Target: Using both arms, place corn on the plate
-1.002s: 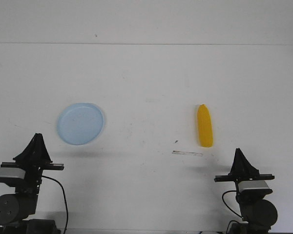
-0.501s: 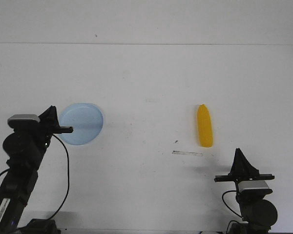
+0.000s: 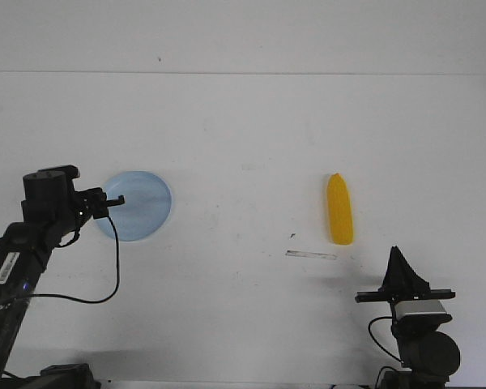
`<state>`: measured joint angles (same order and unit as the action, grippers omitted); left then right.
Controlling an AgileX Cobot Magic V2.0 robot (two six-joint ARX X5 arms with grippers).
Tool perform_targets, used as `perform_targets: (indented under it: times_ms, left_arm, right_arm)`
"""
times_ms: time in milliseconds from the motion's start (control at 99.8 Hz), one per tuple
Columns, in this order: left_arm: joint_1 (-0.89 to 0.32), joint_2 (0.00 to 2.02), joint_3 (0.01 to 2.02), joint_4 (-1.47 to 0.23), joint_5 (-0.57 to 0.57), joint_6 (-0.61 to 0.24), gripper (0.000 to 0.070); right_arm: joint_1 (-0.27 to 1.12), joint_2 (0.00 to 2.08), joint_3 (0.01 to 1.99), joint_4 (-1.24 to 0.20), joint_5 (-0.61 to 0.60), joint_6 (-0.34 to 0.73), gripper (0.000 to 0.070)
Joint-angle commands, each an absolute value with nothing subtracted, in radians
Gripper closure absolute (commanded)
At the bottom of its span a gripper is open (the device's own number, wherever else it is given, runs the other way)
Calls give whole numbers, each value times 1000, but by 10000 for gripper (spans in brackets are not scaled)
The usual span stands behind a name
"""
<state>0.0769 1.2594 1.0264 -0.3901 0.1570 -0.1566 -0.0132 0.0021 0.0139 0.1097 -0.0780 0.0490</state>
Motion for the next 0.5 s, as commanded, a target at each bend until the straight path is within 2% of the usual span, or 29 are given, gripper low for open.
perform_targets:
  times_ms: [0,50,200,361,411,491]
  left_arm:
    - [115,1305,1074,-438,212,-287,698]
    - [148,1336,1098,-473,270,-314,699]
    - [251,1415,1119,-524,451,-316,699]
    - [350,1479,1119,-554,487,-316,695]
    - [370,1493,1118,-556,487,-316,665]
    - [393,1512,1116,-556,487,-315,548]
  right_arm:
    - [-12,1,13,119,-79,44,685]
    - [-12,1,13,119,-79,44,686]
    - [-12,1,13,119,-79,44,685]
    - [-12,1,13,119,-79,44,685]
    - [-12,1,13,119,-79,44,685]
    - [-12,1,13,119,-79,44,685]
